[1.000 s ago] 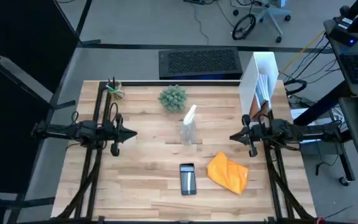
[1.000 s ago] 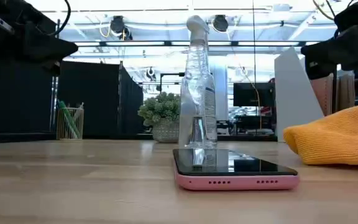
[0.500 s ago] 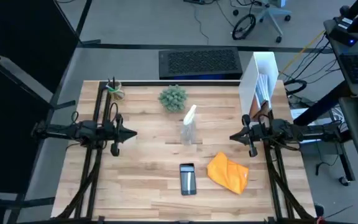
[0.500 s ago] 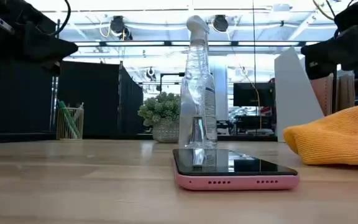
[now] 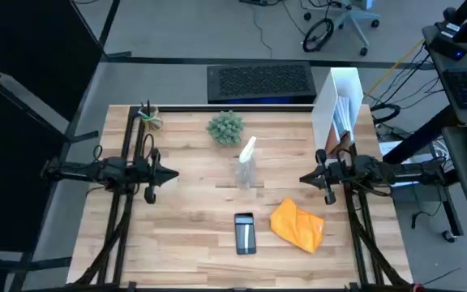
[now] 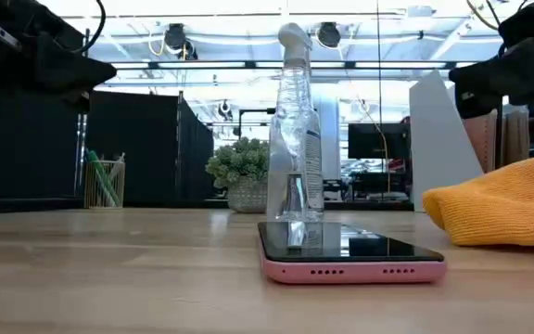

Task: Apply microfiber cloth

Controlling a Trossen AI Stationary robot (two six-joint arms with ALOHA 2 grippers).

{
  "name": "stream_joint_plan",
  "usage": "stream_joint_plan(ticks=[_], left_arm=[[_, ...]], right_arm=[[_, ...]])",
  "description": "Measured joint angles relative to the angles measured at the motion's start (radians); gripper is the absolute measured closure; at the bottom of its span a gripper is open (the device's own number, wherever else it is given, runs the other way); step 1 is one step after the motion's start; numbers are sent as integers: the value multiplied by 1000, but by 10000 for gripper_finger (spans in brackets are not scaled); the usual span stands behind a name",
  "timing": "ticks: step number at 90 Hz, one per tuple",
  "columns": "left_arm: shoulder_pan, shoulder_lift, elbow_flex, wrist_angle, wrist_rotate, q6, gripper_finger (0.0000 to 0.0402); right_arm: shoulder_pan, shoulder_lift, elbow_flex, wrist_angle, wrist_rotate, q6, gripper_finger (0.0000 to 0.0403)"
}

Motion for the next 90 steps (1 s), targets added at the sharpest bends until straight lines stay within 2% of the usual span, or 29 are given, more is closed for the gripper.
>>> stream_joint_plan(ticks=[90], left_arm=[[0,0,0,3,-18,25,398]], right_arm=[[0,0,0,0,0,-1,403]])
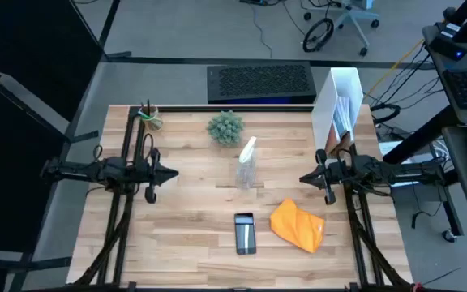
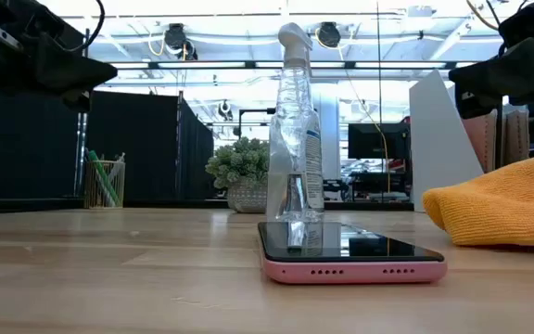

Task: Apply microfiber cloth
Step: Spray the front of the pink phone with the white spray bottle

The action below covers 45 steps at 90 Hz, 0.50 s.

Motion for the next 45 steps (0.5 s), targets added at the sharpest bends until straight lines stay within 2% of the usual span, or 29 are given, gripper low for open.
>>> stream_joint_plan(ticks=[6,11,17,28,32,41,45], left_arm=[[0,0,0,0,1,-20,398],[0,0,0,-2,35,-157,398],[-1,0,0,0,70,-320,398],[0,0,0,11,59,-368,398],[0,0,0,10,58,-377,398],[0,3,2,25,44,-395,398],[0,17,9,25,35,-400,399]], right_arm=[[0,0,0,3,0,-12,403],[0,0,0,21,-1,-3,403],[3,0,0,77,-2,129,403],[5,0,0,185,7,366,403],[4,3,0,230,53,362,403],[4,17,0,370,241,411,403],[3,41,3,451,259,433,403]])
